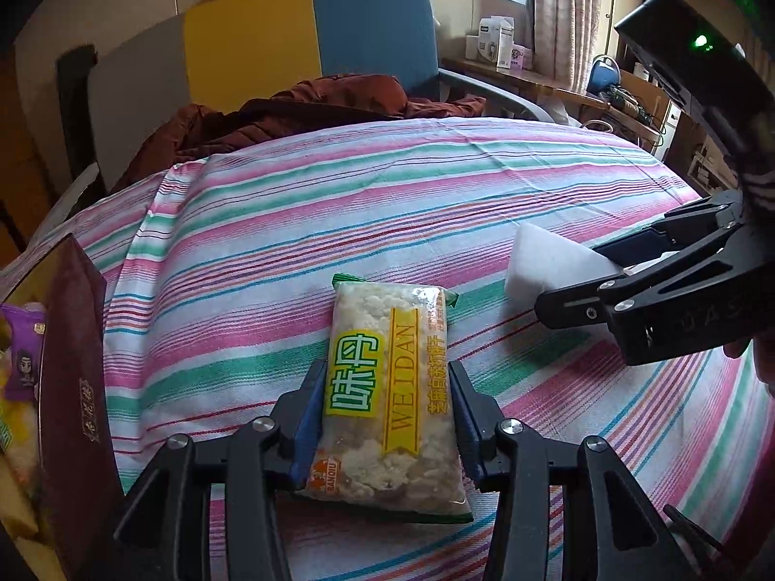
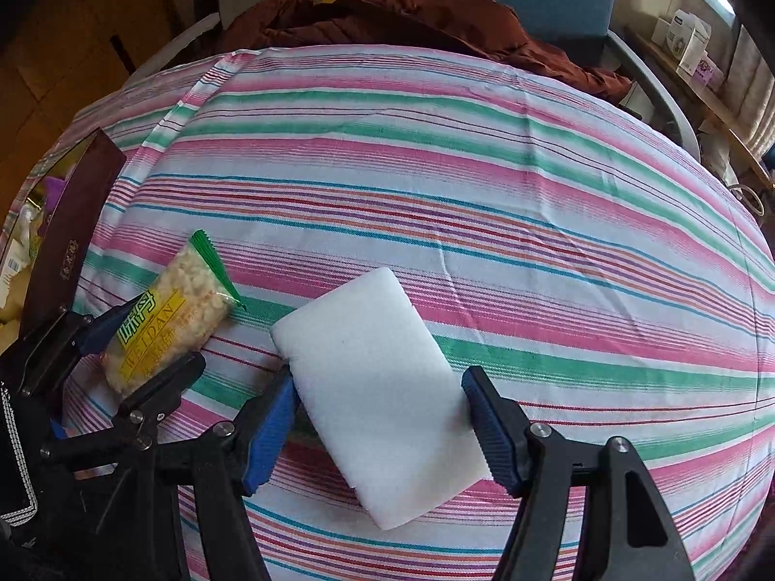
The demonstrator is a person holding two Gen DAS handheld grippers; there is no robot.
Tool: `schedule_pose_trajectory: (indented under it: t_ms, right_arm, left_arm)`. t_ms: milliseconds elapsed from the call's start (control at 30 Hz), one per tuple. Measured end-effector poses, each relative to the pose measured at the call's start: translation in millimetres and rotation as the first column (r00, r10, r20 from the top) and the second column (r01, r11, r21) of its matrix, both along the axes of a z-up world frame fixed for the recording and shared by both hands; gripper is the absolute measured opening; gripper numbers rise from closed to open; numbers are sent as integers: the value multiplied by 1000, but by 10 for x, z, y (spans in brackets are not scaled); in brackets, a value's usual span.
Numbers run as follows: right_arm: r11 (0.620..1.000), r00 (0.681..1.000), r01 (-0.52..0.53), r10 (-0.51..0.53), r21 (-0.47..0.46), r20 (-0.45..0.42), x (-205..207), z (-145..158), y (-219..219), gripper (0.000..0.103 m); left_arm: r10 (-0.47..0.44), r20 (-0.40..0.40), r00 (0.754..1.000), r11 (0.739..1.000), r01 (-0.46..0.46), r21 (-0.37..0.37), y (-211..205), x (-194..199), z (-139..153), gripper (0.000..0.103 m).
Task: Organize objects
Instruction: 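Carry cracker pack into tray with left tool while right tool drops eraser block there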
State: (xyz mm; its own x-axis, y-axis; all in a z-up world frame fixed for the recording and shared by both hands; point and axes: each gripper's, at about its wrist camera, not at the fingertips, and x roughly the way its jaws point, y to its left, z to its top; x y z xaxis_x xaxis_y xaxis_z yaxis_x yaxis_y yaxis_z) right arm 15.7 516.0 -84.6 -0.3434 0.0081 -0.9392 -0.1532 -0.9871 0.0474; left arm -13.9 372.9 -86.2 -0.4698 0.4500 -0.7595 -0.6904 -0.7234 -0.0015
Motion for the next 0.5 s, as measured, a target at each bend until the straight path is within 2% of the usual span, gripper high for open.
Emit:
schedule_pose_trajectory:
  t_ms: [167,267,333,500]
  right_arm:
    - [1000,1000,2,-2,19,-13,-5,26,11,69]
    - [999,1000,10,-10,44,-6,-4,4,28,69]
    - [998,1000,19,-19,54,-1,-3,-9,49,69]
    - [996,999,38,-40,77,24,1,-71,102,69]
  left_arm:
    - [-1,3,1000,1000,1,-3,1,4,11,47]
    - [0,33,999,1000,0,-13,-32,-4,72,46]
    - [-1,53,999,1000,0,9,-121,30,178,46]
    - [-15,16,1000,997,14,78,-465,160,594,46]
